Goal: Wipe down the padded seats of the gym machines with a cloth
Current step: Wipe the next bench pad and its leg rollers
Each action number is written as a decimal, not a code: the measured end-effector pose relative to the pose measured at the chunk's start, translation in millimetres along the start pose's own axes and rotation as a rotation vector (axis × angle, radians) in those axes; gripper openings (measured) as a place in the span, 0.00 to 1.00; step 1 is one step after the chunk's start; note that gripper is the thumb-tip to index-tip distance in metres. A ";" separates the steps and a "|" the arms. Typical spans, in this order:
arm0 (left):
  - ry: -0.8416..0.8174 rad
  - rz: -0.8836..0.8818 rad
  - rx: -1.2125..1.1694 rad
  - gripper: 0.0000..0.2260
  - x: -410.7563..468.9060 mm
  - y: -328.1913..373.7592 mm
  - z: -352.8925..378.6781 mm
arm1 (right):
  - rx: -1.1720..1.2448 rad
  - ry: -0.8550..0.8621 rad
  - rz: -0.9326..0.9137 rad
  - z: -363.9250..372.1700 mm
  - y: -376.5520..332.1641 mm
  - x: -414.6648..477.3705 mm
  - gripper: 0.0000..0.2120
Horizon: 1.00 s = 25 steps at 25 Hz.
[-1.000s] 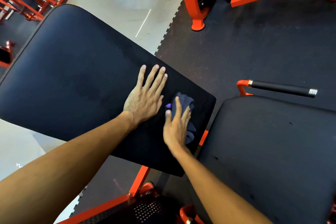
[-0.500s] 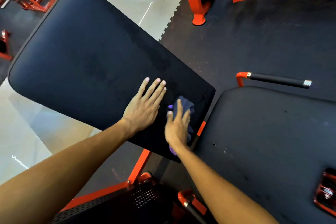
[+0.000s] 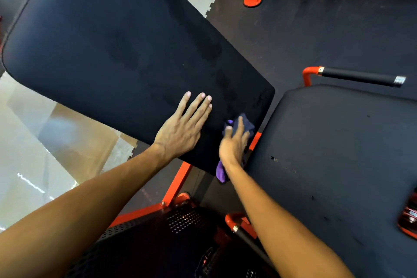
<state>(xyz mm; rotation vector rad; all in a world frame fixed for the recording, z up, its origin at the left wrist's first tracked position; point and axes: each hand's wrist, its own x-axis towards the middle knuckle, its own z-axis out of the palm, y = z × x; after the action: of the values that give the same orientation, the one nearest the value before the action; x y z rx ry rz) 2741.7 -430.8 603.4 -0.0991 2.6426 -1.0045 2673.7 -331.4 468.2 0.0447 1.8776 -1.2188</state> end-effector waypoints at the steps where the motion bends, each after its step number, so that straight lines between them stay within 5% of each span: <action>1: 0.001 -0.005 -0.001 0.29 -0.6 0.3 0.4 | 0.018 -0.012 -0.081 8.2 -4.4 -22.1 0.26; 5: -0.021 0.001 0.000 0.29 -2.6 2.7 -1.1 | -0.032 -0.111 -0.183 28.4 33.7 -89.7 0.27; 12: 0.021 -0.003 0.028 0.28 -0.9 1.3 0.6 | 0.209 0.014 0.325 0.9 57.3 19.9 0.26; 18: 0.023 -0.009 0.041 0.28 -2.4 2.5 0.3 | 0.173 -0.118 0.062 28.6 41.3 -66.5 0.26; 25: 0.021 -0.014 0.039 0.28 -1.1 2.7 0.4 | 0.252 0.085 0.334 4.8 43.7 29.6 0.27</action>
<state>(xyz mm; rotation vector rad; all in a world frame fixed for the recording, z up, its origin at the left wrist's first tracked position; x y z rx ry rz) 2743.0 -428.8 601.6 -0.0989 2.6434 -1.0667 2678.3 -324.2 416.0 0.5328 1.6926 -1.2233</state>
